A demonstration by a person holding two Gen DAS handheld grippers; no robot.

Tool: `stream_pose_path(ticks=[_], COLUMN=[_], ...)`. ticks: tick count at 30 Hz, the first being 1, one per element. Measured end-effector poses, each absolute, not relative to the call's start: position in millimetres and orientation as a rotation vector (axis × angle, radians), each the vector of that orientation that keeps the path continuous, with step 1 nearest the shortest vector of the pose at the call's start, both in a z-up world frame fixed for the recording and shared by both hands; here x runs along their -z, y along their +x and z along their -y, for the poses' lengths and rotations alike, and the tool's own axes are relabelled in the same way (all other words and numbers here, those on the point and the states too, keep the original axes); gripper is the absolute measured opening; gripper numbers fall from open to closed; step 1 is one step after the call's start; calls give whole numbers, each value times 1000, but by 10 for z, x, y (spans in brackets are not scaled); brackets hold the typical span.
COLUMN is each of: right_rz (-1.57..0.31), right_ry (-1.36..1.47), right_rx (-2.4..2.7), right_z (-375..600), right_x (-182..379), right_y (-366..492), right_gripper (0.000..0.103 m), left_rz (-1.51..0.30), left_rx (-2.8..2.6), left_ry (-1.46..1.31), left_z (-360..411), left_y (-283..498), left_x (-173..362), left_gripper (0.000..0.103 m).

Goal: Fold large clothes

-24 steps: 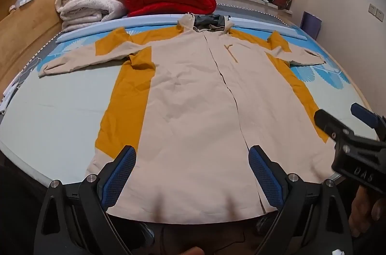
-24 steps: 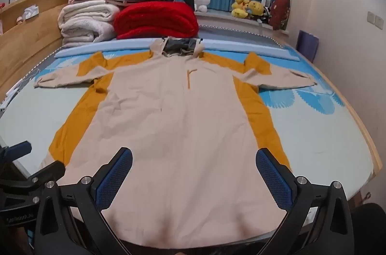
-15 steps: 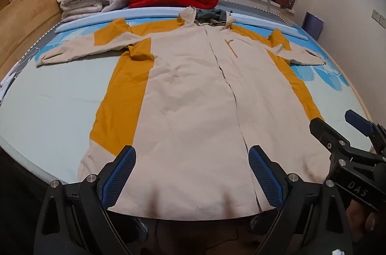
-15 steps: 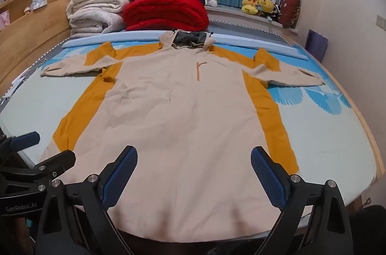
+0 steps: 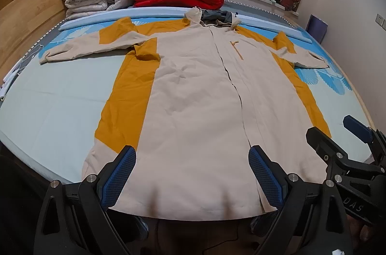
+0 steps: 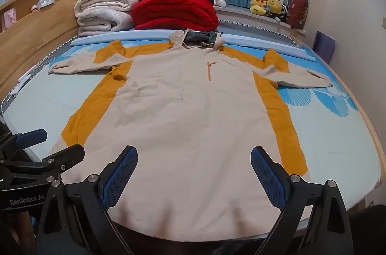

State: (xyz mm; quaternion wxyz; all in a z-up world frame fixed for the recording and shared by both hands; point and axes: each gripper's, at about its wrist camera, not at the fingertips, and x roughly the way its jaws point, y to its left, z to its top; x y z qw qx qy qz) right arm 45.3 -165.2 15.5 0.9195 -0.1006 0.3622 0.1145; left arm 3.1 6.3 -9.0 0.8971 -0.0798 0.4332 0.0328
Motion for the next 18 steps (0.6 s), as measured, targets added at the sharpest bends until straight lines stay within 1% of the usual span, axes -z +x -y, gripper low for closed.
stream_pose_path(ticks=[18], right_rz=[-739], right_ry=[-202], right_rx=[-236], right_z=[1662], right_x=[-191], right_y=[462], right_gripper=[95], left_rz=[-898], left_rx=[-70], left_ry=[-163], left_z=[-55], left_y=[34], left_x=[74], left_gripper=[93])
